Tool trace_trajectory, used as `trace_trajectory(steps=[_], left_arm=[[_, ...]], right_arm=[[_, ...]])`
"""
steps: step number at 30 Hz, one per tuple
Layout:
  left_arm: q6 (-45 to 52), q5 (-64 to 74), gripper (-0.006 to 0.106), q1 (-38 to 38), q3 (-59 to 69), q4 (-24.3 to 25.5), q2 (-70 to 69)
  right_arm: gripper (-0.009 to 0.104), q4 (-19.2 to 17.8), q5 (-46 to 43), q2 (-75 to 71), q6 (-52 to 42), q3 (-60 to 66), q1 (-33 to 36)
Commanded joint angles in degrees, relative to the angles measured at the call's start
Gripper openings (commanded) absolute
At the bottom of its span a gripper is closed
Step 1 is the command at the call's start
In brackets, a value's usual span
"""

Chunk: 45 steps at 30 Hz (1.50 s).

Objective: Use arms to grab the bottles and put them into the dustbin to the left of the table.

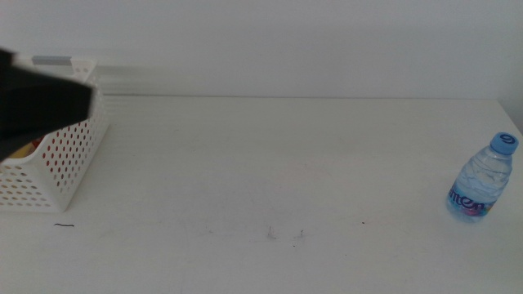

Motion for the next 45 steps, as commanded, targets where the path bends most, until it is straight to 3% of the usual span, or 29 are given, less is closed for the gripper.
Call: trace_trajectory(steps=[1,6,33,38,45], left_arm=[[-4.36,-0.7,0.094,-2.77,1.35,1.35,-4.51],[-6.58,-1.01,0.094,-6.2,1.82,1.19,-10.0],[-6.67,-6.03,0.094,-6.2,1.82,4.1,-10.5],[-6.67,-6.03,0.094,-6.2,1.82,4.1,-10.5],[-6.51,-6.03,0.094,-6.2,1.82,4.55,-10.5]], right_arm=[[0.091,-0.13,-0.66,-0.26,-0.1,0.23,-0.52],[0.091,-0.13,-0.66,-0.26,-0.1,0.23,-0.52],[0.091,-0.13,-0.66,-0.26,-0.1,0.23,-0.52],[0.091,-1.56,-6.04,-0.26,-0.74,0.23,-0.52],[0.091,-1.02,-4.78,-0.26,-0.39,0.23,-0.52]])
